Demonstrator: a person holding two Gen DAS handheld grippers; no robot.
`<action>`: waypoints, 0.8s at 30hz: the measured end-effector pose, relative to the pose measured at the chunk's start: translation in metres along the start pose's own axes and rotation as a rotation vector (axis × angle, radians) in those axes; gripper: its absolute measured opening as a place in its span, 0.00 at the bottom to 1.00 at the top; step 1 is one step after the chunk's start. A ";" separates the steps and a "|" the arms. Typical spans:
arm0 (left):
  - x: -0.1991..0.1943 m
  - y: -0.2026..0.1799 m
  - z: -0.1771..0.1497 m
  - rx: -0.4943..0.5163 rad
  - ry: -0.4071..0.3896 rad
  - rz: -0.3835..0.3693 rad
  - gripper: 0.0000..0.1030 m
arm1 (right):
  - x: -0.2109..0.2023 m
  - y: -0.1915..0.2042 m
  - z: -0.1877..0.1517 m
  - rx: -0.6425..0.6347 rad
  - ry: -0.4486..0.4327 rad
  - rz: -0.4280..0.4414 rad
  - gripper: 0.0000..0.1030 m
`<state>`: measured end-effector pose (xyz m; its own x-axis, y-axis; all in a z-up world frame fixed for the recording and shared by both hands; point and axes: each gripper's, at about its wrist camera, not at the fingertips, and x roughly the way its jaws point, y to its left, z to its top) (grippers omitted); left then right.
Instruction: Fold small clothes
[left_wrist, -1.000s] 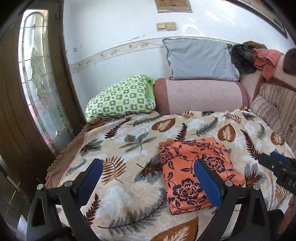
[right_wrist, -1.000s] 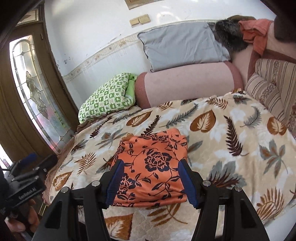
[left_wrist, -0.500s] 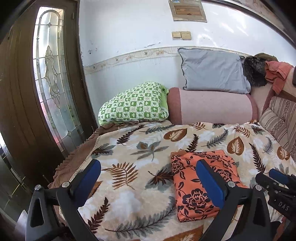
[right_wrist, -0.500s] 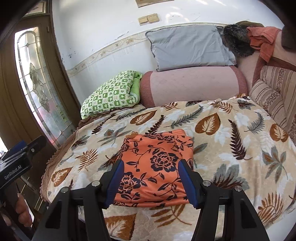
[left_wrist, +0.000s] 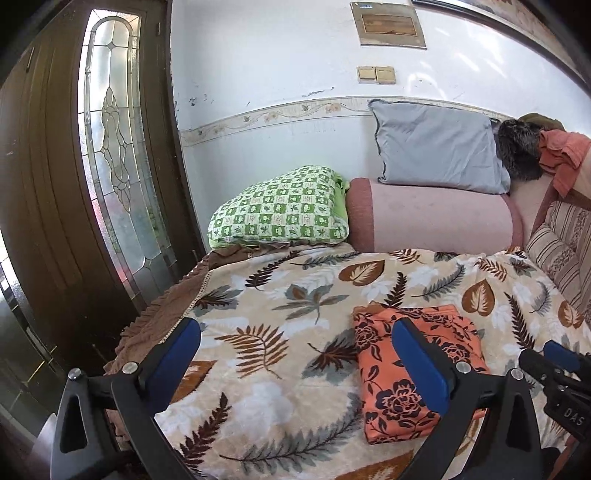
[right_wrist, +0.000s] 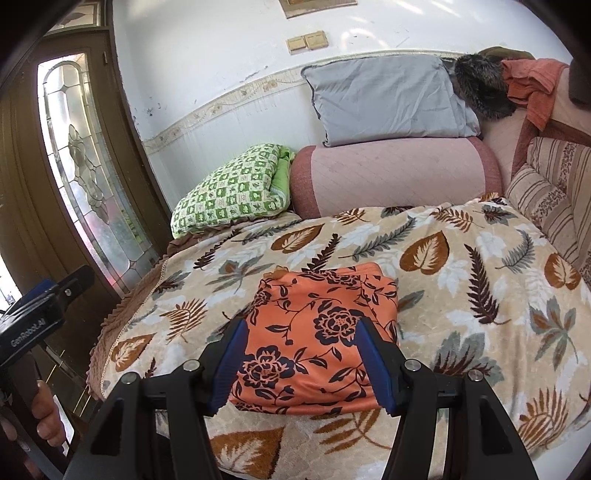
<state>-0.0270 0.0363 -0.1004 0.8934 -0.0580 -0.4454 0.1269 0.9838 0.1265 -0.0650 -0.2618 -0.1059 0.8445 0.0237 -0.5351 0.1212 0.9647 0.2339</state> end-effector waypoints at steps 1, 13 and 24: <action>0.001 0.001 -0.001 -0.004 0.003 0.005 1.00 | -0.001 0.001 0.000 -0.002 -0.003 0.003 0.62; -0.001 0.000 0.003 0.017 0.015 0.044 1.00 | -0.002 0.007 -0.001 -0.025 -0.017 0.009 0.62; 0.002 -0.011 -0.002 0.056 0.052 0.003 1.00 | -0.006 0.006 -0.002 -0.029 -0.025 0.011 0.62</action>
<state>-0.0280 0.0260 -0.1045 0.8706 -0.0446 -0.4900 0.1495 0.9728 0.1772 -0.0699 -0.2559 -0.1028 0.8586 0.0279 -0.5118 0.0973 0.9715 0.2162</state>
